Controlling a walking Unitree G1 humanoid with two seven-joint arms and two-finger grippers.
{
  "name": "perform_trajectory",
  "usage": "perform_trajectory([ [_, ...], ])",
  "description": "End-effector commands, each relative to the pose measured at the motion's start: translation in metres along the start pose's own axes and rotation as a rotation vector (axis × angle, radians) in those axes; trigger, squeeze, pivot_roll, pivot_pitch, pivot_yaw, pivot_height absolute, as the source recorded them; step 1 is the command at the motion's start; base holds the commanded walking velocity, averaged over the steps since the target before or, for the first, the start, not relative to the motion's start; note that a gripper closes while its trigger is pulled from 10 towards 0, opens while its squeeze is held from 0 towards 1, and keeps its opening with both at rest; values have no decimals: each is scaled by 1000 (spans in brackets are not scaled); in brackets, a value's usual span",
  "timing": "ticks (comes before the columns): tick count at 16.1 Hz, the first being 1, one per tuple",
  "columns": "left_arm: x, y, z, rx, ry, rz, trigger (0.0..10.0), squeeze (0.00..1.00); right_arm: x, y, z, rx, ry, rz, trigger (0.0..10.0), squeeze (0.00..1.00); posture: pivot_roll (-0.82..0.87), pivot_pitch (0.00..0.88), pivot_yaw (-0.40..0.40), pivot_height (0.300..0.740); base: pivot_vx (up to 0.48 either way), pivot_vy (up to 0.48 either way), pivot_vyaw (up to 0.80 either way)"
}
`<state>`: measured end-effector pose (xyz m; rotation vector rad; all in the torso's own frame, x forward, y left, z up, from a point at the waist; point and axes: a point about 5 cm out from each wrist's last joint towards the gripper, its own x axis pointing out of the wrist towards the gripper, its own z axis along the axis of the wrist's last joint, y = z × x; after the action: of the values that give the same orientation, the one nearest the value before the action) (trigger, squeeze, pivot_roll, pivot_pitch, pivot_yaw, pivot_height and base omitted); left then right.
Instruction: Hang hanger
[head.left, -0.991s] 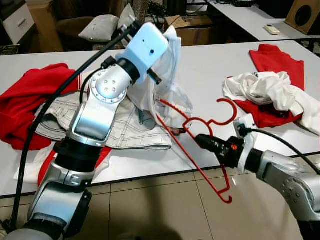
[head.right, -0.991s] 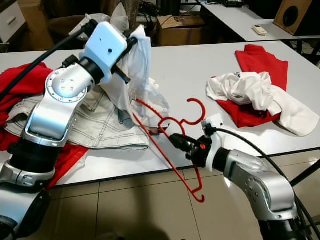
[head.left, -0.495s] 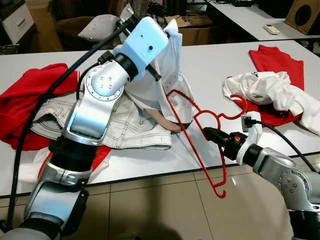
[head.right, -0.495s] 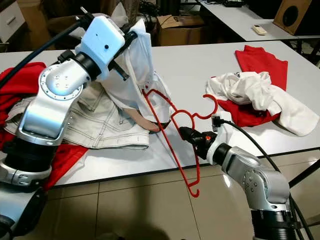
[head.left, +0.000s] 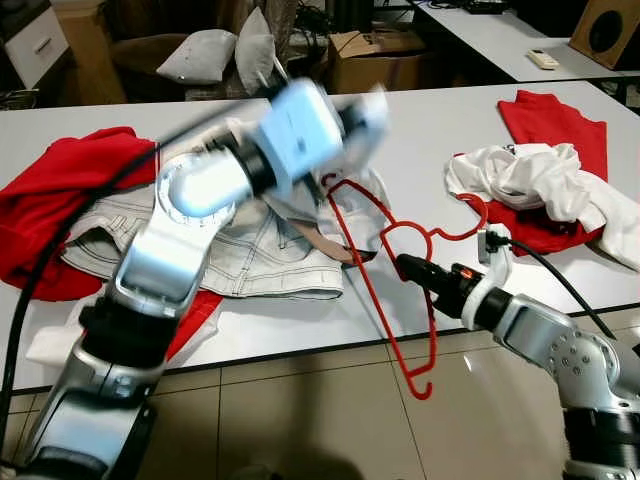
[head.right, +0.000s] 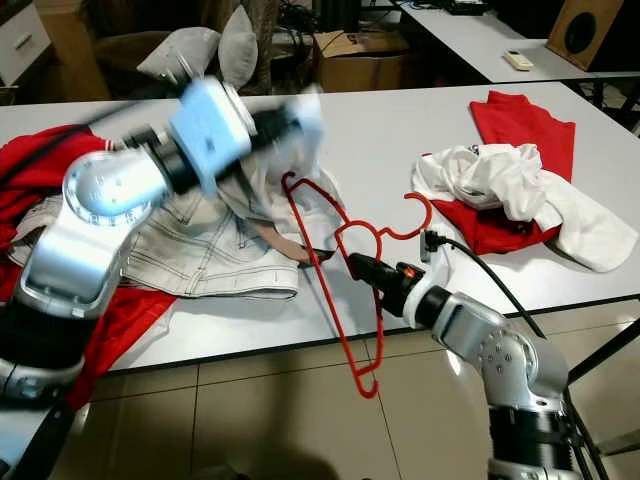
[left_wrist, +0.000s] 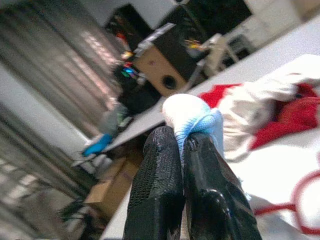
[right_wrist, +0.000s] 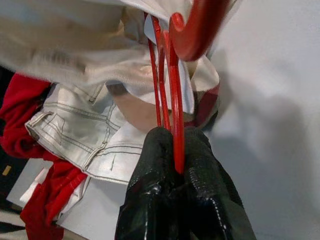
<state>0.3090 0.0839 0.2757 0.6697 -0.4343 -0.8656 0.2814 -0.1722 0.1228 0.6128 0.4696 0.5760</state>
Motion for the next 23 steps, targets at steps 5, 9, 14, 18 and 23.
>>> perform_trajectory([
  [5, -14, -5, -28, -15, 188, -29, 0, 0, 15, -5, 25, 243, -118, -2, 10000, 0, 4, 0, 14, 740, 0, 0, 0],
  [9, -26, 1, -61, -28, 405, 104, 0, 0, 29, 4, 45, 326, -228, 49, 10000, 0, 4, 0, 14, 740, 0, 0, 0],
  [14, -17, -24, -66, -89, 440, 74, 0, 0, 41, -3, 98, 322, -514, -137, 10000, 0, 5, 0, 21, 740, 0, 0, 0],
  [18, -10, -42, -56, -128, 381, -16, 0, 0, 48, -7, 113, 441, -641, -207, 10000, 0, 7, 0, 15, 740, 0, 0, 0],
  [23, -2, -64, -41, -242, 305, -122, 0, 0, 57, 8, 127, 593, -771, -78, 10000, 0, 11, 0, 10, 740, 0, 0, 0],
])
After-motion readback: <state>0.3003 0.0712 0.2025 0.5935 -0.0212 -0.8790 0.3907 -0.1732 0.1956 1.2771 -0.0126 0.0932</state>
